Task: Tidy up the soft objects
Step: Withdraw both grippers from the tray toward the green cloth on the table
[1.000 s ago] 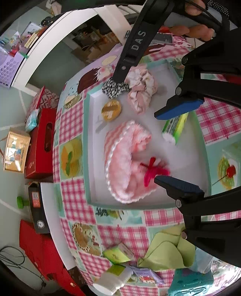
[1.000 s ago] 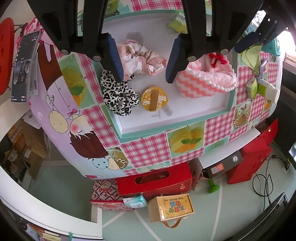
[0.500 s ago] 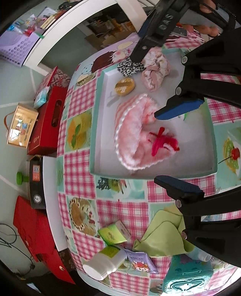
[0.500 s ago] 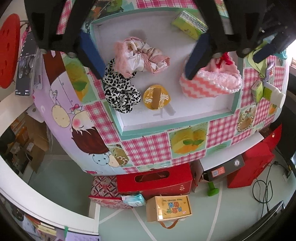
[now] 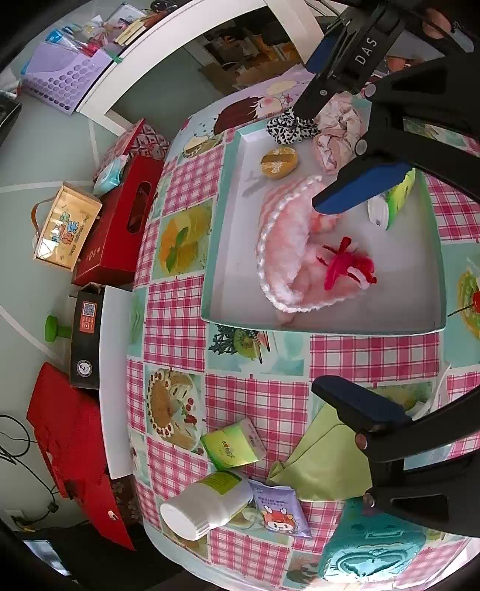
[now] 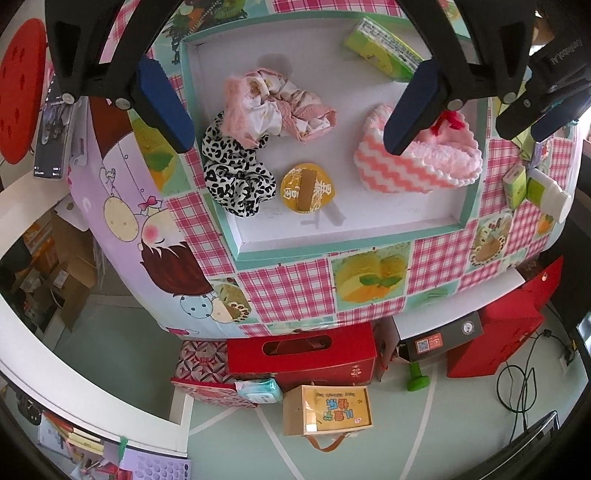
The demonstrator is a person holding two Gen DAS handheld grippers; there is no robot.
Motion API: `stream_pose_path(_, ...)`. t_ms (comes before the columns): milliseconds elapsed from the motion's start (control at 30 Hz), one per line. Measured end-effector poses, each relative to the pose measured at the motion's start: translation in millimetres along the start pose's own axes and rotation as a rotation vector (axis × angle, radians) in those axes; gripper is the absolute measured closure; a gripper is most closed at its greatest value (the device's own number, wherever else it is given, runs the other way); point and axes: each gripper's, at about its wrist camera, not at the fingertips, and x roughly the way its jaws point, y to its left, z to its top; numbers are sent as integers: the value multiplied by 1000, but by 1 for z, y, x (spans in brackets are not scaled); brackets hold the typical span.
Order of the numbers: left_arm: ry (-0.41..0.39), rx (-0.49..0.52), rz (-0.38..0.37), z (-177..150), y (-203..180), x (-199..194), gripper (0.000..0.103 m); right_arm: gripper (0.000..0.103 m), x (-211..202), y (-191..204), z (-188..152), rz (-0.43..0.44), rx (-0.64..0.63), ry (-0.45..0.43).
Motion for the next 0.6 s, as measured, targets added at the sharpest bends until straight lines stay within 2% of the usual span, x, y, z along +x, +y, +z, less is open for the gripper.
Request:
stream_pose_path(233,-24,-10,8,1,3,-4,14,0,-2,1,0,6,1,-5)
stream_pose_path(333,-56,7,34,3,3,-9,13,0,-4,3,0,10,0,-8)
stream_pose_path(600,-93,-25,-1,10,17,-25,13,0,-7,22,-1,64,-16,-11)
